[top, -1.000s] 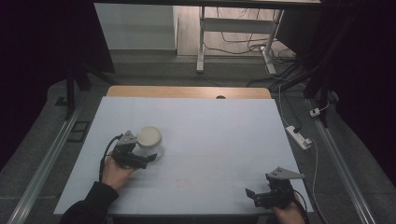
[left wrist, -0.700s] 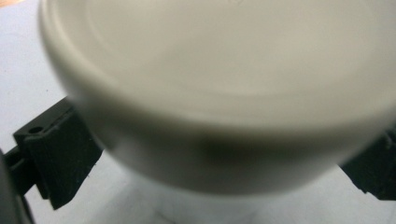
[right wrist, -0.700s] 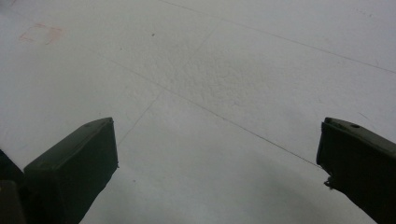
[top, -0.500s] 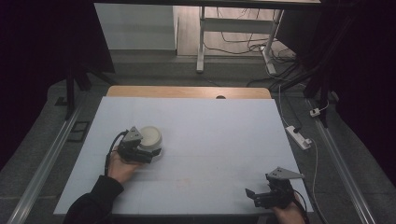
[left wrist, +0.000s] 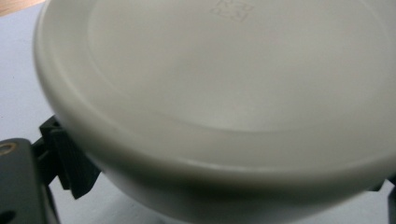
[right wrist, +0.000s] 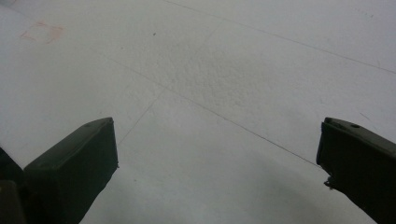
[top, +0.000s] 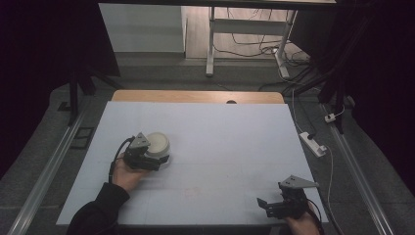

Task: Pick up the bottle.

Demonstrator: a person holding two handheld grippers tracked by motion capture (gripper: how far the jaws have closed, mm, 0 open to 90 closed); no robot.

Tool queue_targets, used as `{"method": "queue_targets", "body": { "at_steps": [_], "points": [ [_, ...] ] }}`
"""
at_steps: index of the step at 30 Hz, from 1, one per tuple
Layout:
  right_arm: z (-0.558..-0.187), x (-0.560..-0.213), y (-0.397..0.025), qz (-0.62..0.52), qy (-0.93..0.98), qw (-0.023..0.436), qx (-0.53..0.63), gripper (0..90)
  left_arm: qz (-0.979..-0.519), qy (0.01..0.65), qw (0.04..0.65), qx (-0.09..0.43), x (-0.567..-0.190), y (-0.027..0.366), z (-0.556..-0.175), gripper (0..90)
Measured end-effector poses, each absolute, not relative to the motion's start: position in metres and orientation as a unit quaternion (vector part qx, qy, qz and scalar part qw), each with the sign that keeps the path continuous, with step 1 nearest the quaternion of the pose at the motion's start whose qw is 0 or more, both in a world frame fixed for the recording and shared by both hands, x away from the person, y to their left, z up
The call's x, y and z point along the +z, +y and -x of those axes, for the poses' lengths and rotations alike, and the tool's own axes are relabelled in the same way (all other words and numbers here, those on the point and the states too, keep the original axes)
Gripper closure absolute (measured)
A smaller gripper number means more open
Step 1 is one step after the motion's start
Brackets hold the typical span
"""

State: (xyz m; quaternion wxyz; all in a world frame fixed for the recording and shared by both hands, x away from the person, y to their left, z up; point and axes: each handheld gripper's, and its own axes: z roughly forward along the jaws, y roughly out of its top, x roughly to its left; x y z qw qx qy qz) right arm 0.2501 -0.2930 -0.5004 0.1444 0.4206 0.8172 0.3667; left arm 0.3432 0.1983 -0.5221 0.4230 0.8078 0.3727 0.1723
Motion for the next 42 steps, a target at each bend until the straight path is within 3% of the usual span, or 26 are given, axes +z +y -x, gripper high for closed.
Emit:
{"method": "queue_targets", "body": {
  "at_steps": [8,42],
  "points": [
    [-0.25,-0.5,-0.293,-0.419,0.818,0.145,0.366,0.0,-0.803,0.381,0.428,0.163,-0.52,0.199,-0.343,7.4],
    [-0.25,-0.5,-0.293,-0.421,0.817,0.143,0.368,0.0,-0.837,0.278,0.445,0.154,-0.466,0.148,-0.328,7.4]
  ]
}}
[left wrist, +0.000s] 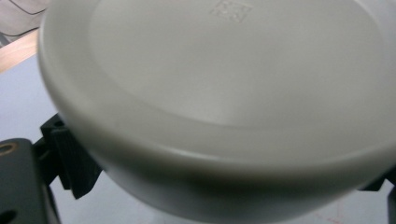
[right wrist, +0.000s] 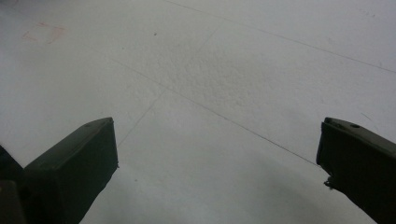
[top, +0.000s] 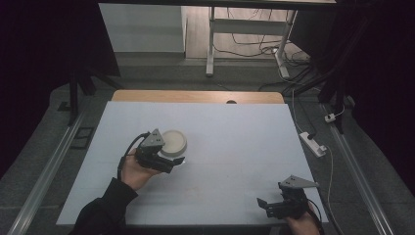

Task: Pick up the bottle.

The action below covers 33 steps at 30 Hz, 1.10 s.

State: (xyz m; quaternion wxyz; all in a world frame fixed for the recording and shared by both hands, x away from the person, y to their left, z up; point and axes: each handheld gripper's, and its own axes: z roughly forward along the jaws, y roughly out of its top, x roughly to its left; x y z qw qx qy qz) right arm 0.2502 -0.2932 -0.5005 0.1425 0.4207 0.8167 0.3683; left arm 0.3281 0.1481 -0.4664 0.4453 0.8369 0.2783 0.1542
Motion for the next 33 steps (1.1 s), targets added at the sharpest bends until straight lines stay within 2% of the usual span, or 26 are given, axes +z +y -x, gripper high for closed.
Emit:
{"method": "queue_targets", "body": {
  "at_steps": [19,33],
  "points": [
    [-0.25,-0.501,-0.292,-0.419,0.819,0.143,0.367,0.0,-0.861,0.222,0.442,0.121,-0.455,0.104,-0.313,7.5],
    [-0.25,-0.501,-0.292,-0.415,0.821,0.143,0.365,0.0,-0.867,0.196,0.447,0.1,-0.452,0.089,-0.302,7.5]
  ]
}}
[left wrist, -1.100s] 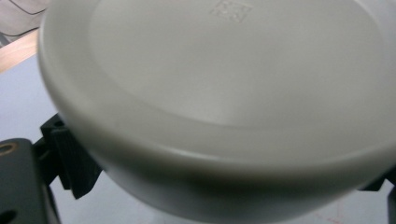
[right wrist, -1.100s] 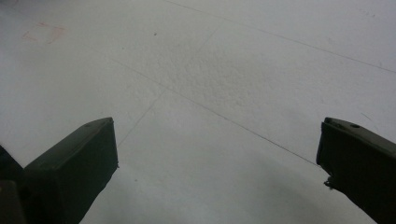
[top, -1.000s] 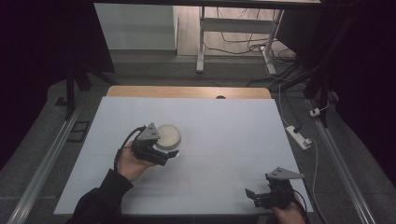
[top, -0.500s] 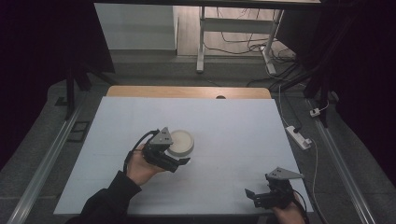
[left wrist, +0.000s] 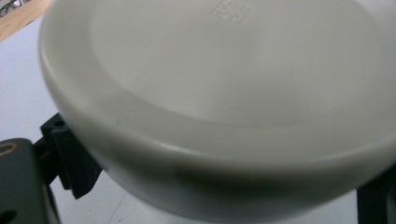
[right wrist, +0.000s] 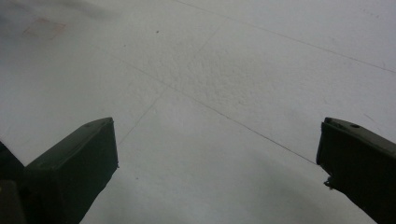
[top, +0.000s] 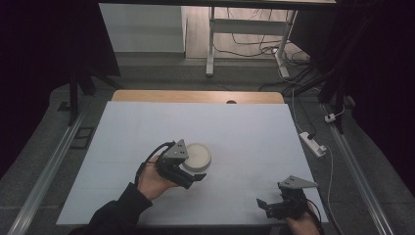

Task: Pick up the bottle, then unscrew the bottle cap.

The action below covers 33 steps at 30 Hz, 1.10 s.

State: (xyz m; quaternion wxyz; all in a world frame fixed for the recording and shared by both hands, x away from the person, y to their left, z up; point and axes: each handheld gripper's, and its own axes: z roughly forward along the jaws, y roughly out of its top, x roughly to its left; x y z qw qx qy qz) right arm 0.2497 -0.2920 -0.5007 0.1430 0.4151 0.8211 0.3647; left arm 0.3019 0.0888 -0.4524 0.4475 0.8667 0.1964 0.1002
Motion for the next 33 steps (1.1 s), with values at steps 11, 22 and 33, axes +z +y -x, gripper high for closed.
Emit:
{"method": "queue_targets", "body": {
  "at_steps": [11,22,33],
  "points": [
    [-0.247,-0.499,-0.291,-0.41,0.82,0.157,0.366,0.0,-0.866,0.197,0.449,0.093,-0.453,0.089,-0.302,7.5],
    [-0.247,-0.49,-0.289,-0.404,0.811,0.153,0.394,0.0,-0.869,0.196,0.445,0.093,-0.456,0.087,-0.302,7.5],
    [-0.246,-0.488,-0.281,-0.391,0.815,0.145,0.403,0.0,-0.869,0.199,0.443,0.096,-0.458,0.088,-0.303,7.5]
  ]
}}
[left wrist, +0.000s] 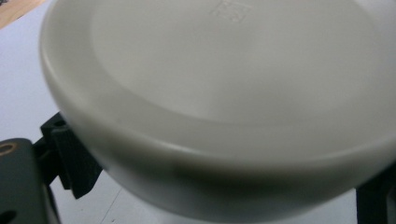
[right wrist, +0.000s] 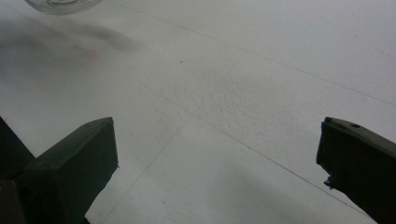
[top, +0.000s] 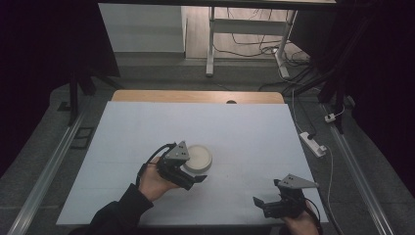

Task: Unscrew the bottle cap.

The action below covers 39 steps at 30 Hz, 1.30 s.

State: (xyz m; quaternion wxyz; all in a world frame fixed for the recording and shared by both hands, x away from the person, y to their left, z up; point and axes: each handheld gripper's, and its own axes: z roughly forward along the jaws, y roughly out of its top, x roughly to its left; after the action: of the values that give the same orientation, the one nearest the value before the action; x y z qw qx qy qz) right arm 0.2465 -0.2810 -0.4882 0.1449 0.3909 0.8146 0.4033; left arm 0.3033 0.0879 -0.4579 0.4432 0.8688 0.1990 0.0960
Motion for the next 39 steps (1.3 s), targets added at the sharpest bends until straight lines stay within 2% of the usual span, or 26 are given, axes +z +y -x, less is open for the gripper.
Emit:
{"method": "queue_targets", "body": {
  "at_steps": [20,39],
  "points": [
    [-0.248,-0.477,-0.254,-0.338,0.821,0.129,0.441,0.0,-0.87,0.199,0.44,0.097,-0.461,0.087,-0.304,7.5],
    [-0.261,-0.46,-0.208,-0.285,0.825,0.093,0.479,0.0,-0.871,0.196,0.44,0.097,-0.463,0.086,-0.304,7.5]
  ]
}}
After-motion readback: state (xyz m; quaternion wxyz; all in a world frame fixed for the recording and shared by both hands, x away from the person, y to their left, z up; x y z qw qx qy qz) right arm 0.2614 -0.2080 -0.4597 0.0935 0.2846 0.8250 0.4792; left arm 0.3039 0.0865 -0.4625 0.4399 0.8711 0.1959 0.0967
